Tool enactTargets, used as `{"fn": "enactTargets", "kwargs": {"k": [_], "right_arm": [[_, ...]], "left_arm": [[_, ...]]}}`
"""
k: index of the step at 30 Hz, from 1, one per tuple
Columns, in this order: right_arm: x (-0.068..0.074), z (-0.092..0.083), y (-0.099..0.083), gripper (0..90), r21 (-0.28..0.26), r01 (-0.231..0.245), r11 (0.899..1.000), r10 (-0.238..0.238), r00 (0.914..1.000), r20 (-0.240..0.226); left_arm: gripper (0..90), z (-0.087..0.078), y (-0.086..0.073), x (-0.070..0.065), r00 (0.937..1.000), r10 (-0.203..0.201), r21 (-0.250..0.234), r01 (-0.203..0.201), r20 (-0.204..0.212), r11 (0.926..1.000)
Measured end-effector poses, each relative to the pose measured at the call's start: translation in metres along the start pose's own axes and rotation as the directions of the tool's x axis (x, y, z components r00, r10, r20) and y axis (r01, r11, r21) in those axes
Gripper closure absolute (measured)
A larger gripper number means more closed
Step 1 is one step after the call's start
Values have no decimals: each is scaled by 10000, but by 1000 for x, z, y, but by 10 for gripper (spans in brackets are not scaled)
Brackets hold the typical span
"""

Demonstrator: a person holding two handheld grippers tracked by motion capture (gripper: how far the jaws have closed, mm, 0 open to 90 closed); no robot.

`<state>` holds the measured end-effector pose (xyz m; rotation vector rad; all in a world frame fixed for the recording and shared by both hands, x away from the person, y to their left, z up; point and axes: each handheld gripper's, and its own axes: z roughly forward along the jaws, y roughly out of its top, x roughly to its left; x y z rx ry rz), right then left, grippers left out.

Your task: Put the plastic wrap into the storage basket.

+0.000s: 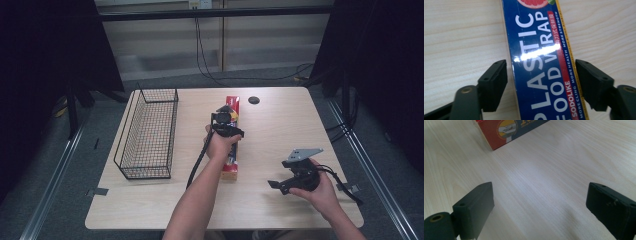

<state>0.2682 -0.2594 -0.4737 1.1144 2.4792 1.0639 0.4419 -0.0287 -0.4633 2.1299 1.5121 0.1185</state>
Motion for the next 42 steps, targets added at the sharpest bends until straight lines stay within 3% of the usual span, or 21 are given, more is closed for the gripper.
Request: {"fn": "enactTargets", "kwargs": {"k": [3,4,7,9,10,14,15,25,29,31,36,42], "right_arm": [[1,0,0,77,34,-49,10000,49,10000,-33],[1,0,0,77,34,-49,10000,49,10000,-33],[1,0,0,77,37,-91,10000,91,9999,-60],[1,0,0,77,23,-67,10000,67,9999,-77],[1,0,0,77,5,-75,10000,75,10000,-57],[0,0,0,76,-33,-27,10000,27,10000,-82],[1,0,0,76,-25,-29,10000,29,10000,-63],[0,-1,0,73,-128,-66,9999,65,9999,-126],[0,-1,1,69,-219,-19,9998,16,9999,-143],[0,-2,1,65,-234,-20,9997,18,10000,-89],[0,-2,1,65,-248,-13,9997,11,10000,-90],[0,-2,1,62,-335,-34,9994,28,9998,-176]], "left_arm": [[332,0,2,-4,9998,75,217,-71,-164,9997],[332,0,3,-6,9997,-76,272,83,-242,9996],[379,-4,8,-11,9960,-38,723,103,-893,9973],[394,-5,9,-12,9953,-150,833,230,-959,9963],[417,-8,11,-10,9941,137,1230,-3,-1080,9924],[430,-13,10,-4,9949,140,1509,12,-995,9885],[432,-18,11,0,9948,299,1704,-130,-969,9853],[435,-43,10,21,9944,269,1869,-73,-1023,9823],[437,-50,10,26,9953,134,1927,53,-958,9812],[438,-57,10,30,9933,321,1988,-94,-1113,9800],[445,-66,10,35,9928,290,2162,-32,-1162,9763],[448,-77,11,42,9926,258,2108,-2,-1189,9775]]}}
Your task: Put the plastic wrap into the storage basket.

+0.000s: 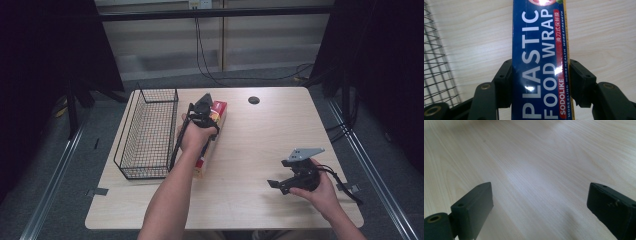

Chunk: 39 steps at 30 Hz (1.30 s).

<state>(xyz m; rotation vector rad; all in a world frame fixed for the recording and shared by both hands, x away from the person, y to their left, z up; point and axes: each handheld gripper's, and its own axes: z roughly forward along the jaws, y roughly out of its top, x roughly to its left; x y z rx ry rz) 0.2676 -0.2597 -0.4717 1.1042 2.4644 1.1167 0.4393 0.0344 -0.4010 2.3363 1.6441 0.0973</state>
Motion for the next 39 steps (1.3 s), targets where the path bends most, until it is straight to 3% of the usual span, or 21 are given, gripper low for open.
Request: {"fn": "enactTargets", "kwargs": {"k": [10,12,14,22,39], "right_arm": [[0,0,0,45,-108,10,9999,-11,10000,-40],[0,0,0,37,-113,-24,9999,23,10000,-31],[0,0,0,30,-81,-10,10000,10,10000,-8],[0,-1,0,18,-133,-24,9999,18,9991,-433],[-1,-3,0,18,-214,62,9998,-69,9994,-338]], "left_arm": [[451,-21,-2,14,10000,-66,-52,66,-4,10000],[451,-25,-3,17,9995,-289,-46,289,127,9996],[451,-28,-3,19,9998,-183,-65,183,13,9998],[452,-41,-5,24,9996,-293,-148,293,45,9995],[452,-71,-11,49,9968,-779,-396,771,-189,9962]]}}
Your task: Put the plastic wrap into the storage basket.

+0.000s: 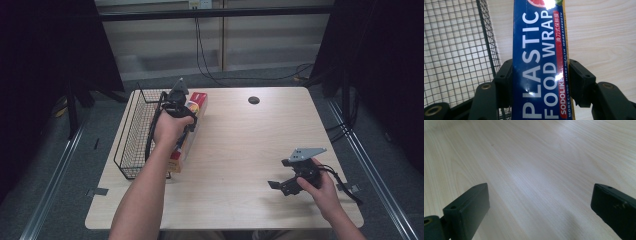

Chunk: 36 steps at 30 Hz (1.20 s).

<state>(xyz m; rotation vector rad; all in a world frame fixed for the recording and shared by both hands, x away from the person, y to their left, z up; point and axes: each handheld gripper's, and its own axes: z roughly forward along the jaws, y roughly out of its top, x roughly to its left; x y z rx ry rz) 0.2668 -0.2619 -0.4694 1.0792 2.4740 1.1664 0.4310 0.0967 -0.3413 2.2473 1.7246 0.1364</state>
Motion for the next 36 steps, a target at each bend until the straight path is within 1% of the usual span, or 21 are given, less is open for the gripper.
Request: {"fn": "enactTargets", "kwargs": {"k": [3,4,7,8,12,13,14,18,21,22,24,26,27,29,32,33,34,36], "right_arm": [[0,0,0,18,-41,-13,10000,13,10000,-47],[0,0,0,19,-36,-26,10000,26,10000,-39],[0,0,0,19,-15,-10,10000,10,10000,-3],[0,0,0,18,-2,-26,10000,26,10000,-14],[0,0,0,19,2,-7,10000,7,10000,0],[0,0,0,19,2,-7,10000,7,10000,0],[0,0,0,19,8,-9,10000,9,10000,4],[0,0,0,19,25,-23,10000,23,10000,-30],[0,0,0,19,34,-22,10000,22,10000,-30],[1,0,0,19,23,-32,10000,32,10000,-39],[1,1,0,20,29,0,10000,0,9999,-109],[1,1,0,20,39,24,10000,-23,9999,-123],[1,1,0,20,39,22,10000,-21,9999,-117],[1,1,0,20,23,3,10000,-3,9999,-103],[1,1,0,20,11,2,10000,-2,10000,-94],[1,2,0,20,53,33,10000,-32,9999,-125],[1,2,0,20,54,60,10000,-60,10000,-77],[1,2,-1,21,61,23,10000,-23,10000,-54]], "left_arm": [[452,-2,0,1,10000,56,-24,-56,-71,10000],[452,-5,0,3,10000,-52,-68,52,11,10000],[452,-7,0,3,10000,-41,-106,40,-72,9999],[452,-10,0,5,9999,-145,-119,144,-30,9998],[452,-13,0,8,9999,-141,-126,140,-89,9998],[452,-15,0,9,9998,-175,-138,173,-127,9998],[452,-16,0,10,9995,-296,-144,295,-111,9995],[451,-23,-1,17,9994,-345,-249,342,-98,9991],[451,-25,-2,18,9990,-442,-270,438,-118,9987],[451,-26,-2,19,9991,-364,-257,358,-205,9990],[451,-28,-2,22,9985,-487,-338,478,-240,9983],[451,-29,-3,24,9985,-491,-321,482,-258,9983],[451,-29,-3,24,9981,-568,-329,560,-235,9979],[451,-31,-3,26,9978,-579,-306,569,-326,9979],[451,-33,-3,30,9969,-744,-345,736,-239,9967],[451,-34,-4,32,9973,-682,-347,672,-269,9971],[451,-34,-4,32,9965,-800,-370,790,-249,9962],[450,-36,-5,35,9958,-900,-409,891,-192,9952]]}}
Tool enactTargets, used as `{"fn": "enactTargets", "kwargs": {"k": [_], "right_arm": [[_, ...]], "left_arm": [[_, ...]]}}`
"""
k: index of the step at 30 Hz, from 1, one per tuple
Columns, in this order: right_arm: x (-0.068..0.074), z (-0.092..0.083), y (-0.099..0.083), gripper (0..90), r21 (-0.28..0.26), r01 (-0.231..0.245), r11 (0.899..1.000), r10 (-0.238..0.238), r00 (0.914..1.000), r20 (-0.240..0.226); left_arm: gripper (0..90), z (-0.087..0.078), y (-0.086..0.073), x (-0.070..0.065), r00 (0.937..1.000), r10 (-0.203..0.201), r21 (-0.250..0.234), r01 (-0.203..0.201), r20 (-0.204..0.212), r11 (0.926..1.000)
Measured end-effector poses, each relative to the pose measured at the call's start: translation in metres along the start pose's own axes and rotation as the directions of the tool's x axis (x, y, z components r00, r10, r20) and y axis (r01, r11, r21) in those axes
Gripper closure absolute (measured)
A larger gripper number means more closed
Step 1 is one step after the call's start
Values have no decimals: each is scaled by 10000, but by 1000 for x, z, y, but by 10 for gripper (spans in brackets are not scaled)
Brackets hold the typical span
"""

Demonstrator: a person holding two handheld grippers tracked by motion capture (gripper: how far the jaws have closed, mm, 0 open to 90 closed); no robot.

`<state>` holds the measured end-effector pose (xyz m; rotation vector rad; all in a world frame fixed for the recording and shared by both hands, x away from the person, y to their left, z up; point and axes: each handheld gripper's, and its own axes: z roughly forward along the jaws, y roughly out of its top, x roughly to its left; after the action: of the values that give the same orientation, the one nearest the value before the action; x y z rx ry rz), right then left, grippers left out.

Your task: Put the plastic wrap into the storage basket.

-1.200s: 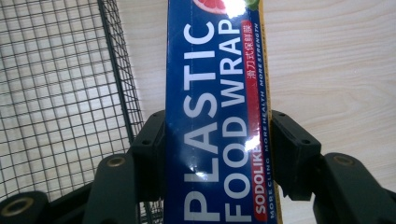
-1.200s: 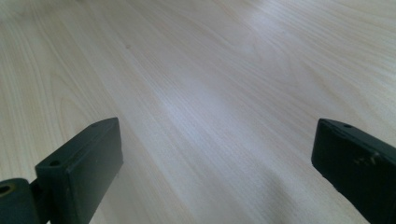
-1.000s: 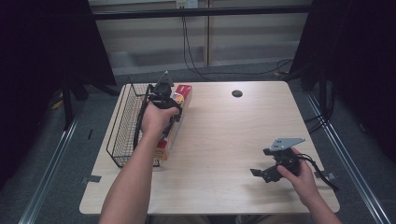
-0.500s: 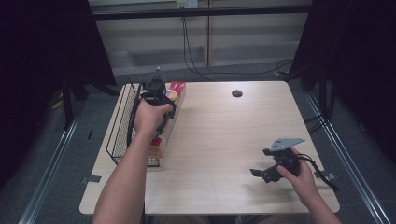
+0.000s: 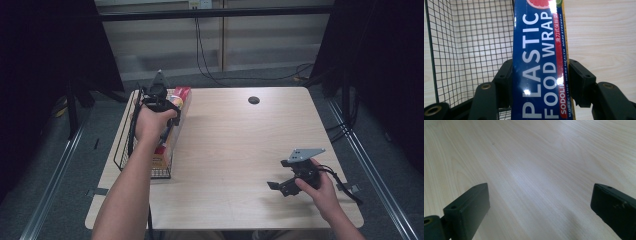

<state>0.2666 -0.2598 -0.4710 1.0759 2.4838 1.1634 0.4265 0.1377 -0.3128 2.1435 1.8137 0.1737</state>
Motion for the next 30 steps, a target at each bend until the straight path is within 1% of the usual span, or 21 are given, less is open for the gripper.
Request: {"fn": "enactTargets", "kwargs": {"k": [1,2,6,7,8,11,12,13,15,16,19,23,24,25,28,29,30], "right_arm": [[0,0,0,21,-14,-2,10000,2,10000,-3],[0,0,0,21,-28,13,10000,-13,10000,-9],[0,0,0,20,-48,-20,10000,20,10000,-12],[0,0,0,21,-43,-21,10000,21,10000,-22],[0,0,0,21,-9,-10,10000,10,10000,-14],[0,1,0,21,-2,-21,10000,21,10000,-74],[0,1,0,21,-7,-15,10000,15,10000,-70],[0,1,0,21,-3,-24,10000,24,10000,-73],[0,1,0,21,2,-4,10000,4,10000,-27],[0,1,0,21,2,-8,10000,8,10000,-36],[0,1,0,21,-4,-25,10000,25,10000,-43],[0,1,0,21,-34,-24,10000,23,10000,-91],[0,1,0,21,-18,-13,10000,13,10000,-75],[-1,1,0,21,-44,-22,10000,22,9999,-105],[-1,1,1,21,-41,-50,10000,50,9999,-117],[-1,1,1,21,-45,-50,10000,50,9999,-126],[-1,1,1,21,-51,-47,10000,46,9999,-125]], "left_arm": [[450,0,0,0,10000,0,0,0,0,10000],[450,0,0,2,9999,-85,-1,85,-93,10000],[450,-1,-1,6,9998,-191,-29,191,-96,9998],[450,-2,-2,10,9997,-239,-9,239,-65,9997],[450,-3,-2,11,9993,-373,-48,372,-69,9993],[450,-4,-3,14,9993,-317,-64,316,-175,9995],[450,-4,-3,14,9988,-469,-73,468,-172,9989],[450,-5,-3,17,9987,-482,-46,482,-153,9988],[450,-5,-4,19,9989,-421,-79,420,-213,9991],[450,-6,-4,20,9981,-567,-89,566,-231,9984],[449,-5,-5,21,9980,-581,-78,579,-252,9983],[449,-7,-6,24,9969,-752,-80,750,-223,9972],[450,-7,-6,26,9979,-610,-39,609,-232,9981],[449,-7,-6,26,9971,-704,-91,702,-290,9975],[449,-9,-7,29,9970,-708,-67,706,-324,9975],[449,-9,-8,30,9957,-863,-123,859,-335,9962],[449,-10,-8,31,9963,-793,-99,790,-342,9968]]}}
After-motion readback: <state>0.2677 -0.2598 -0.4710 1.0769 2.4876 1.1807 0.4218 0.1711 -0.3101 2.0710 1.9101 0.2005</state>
